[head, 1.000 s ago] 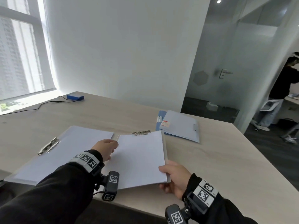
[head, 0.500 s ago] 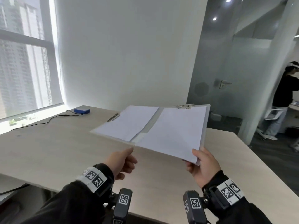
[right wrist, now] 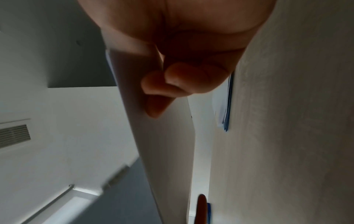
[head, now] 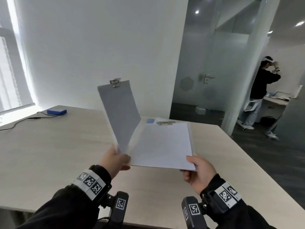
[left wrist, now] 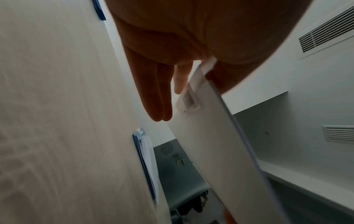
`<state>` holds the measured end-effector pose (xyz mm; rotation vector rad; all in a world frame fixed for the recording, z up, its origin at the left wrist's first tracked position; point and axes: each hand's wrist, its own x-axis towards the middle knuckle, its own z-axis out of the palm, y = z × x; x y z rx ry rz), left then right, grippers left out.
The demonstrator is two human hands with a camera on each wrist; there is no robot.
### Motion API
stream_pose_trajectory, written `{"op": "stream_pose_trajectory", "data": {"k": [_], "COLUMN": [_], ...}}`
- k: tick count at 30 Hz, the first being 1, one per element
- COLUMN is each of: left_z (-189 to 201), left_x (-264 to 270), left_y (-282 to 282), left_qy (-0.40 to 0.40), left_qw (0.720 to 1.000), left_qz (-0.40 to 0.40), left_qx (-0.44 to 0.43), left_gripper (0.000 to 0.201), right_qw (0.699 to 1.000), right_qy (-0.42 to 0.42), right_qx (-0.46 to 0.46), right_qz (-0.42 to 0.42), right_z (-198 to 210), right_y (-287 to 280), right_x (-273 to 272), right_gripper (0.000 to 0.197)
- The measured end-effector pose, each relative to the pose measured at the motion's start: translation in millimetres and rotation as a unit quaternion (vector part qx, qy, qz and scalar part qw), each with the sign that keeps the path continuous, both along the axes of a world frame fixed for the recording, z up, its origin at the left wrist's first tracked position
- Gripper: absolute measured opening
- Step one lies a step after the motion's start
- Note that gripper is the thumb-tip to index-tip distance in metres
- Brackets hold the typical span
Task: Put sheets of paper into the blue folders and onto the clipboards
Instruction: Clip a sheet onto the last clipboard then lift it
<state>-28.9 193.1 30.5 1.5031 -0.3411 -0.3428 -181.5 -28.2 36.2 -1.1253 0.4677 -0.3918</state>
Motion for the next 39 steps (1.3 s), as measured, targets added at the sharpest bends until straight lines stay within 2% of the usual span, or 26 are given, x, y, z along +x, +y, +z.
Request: {"op": "stream_pose_trajectory", "data": {"k": [1, 3, 6, 8, 10, 13, 15, 17, 20, 21, 24, 27, 29, 32, 33, 36, 38, 39], "left_z": [-2.5, -5.3, -12.1, -20.8, -27.9, -36.1, -44.4, -50.2, -52.3, -50.3, -45.5, -49.3, -52.9, -57.5, -59.8, -64.5, -64.1, -66.7], "left_x": [-0.8, -2.5, -2.8, 2.1, 6.9, 14.1, 23.9, 38.0, 61.0, 67.7, 93.1, 124.1, 140.9, 165.7, 174.3, 196.2, 201.5, 204.1], "left_y": [-1.3, -2.1, -5.7, -14.7, -27.1, -47.9, -62.9, -78.8, -104.0, -112.1, -134.5, -156.0, -170.1, -191.5, -198.7, -215.8, -223.0, -226.7], "left_qy": [0.000, 0.011, 0.058, 0.113, 0.164, 0.166, 0.179, 0.188, 0.138, 0.106, 0.027, -0.026, -0.037, -0.043, -0.042, -0.049, -0.055, -0.064], "left_qw": [0.999, 0.989, 0.975, 0.969, 0.964, 0.969, 0.969, 0.971, 0.985, 0.991, 0.998, 0.998, 0.998, 0.998, 0.998, 0.996, 0.994, 0.993], "left_qz": [-0.047, -0.146, -0.206, -0.199, -0.172, -0.165, -0.147, -0.117, -0.086, -0.078, -0.062, -0.049, -0.046, -0.035, -0.031, -0.017, -0.014, -0.015], "left_qx": [-0.003, -0.019, -0.056, -0.096, -0.122, -0.083, -0.090, -0.096, -0.058, -0.036, -0.006, 0.001, 0.005, 0.015, 0.020, 0.067, 0.088, 0.096], "left_gripper": [0.066, 0.079, 0.090, 0.090, 0.069, 0.048, 0.045, 0.052, 0.054, 0.050, 0.043, 0.041, 0.046, 0.059, 0.065, 0.075, 0.069, 0.058], "right_qw": [1.000, 1.000, 1.000, 1.000, 0.999, 0.998, 0.997, 0.996, 0.992, 0.992, 0.989, 0.973, 0.963, 0.944, 0.936, 0.908, 0.892, 0.888], "right_qy": [0.003, 0.002, 0.001, 0.007, 0.019, 0.034, 0.040, 0.023, 0.003, 0.013, 0.046, 0.067, 0.067, 0.092, 0.115, 0.218, 0.256, 0.261], "right_qx": [-0.003, -0.010, -0.011, -0.004, -0.001, -0.007, 0.001, 0.027, 0.063, 0.053, -0.038, -0.165, -0.211, -0.279, -0.300, -0.336, -0.360, -0.367], "right_qz": [-0.001, -0.001, -0.010, -0.028, -0.045, -0.055, -0.067, -0.082, -0.108, -0.114, -0.137, -0.150, -0.152, -0.151, -0.146, -0.119, -0.096, -0.091], "right_z": [-1.1, -2.0, -3.8, -6.5, -10.1, -18.2, -24.3, -30.4, -42.6, -46.7, -57.3, -61.5, -58.5, -62.0, -66.2, -75.8, -77.0, -80.4], "right_y": [-1.9, -4.1, -9.3, -15.1, -21.4, -32.9, -42.9, -54.7, -78.0, -86.2, -106.3, -124.4, -134.8, -158.5, -167.2, -188.2, -195.5, -200.4], "right_x": [-1.6, -4.6, -10.7, -12.7, -12.1, -5.2, 3.3, 15.6, 38.3, 47.2, 76.0, 101.7, 117.2, 143.3, 152.8, 174.9, 183.7, 188.5], "right_gripper": [0.015, 0.020, 0.023, 0.024, 0.025, 0.026, 0.025, 0.024, 0.044, 0.043, 0.013, 0.020, 0.025, 0.016, 0.016, 0.032, 0.034, 0.032]}}
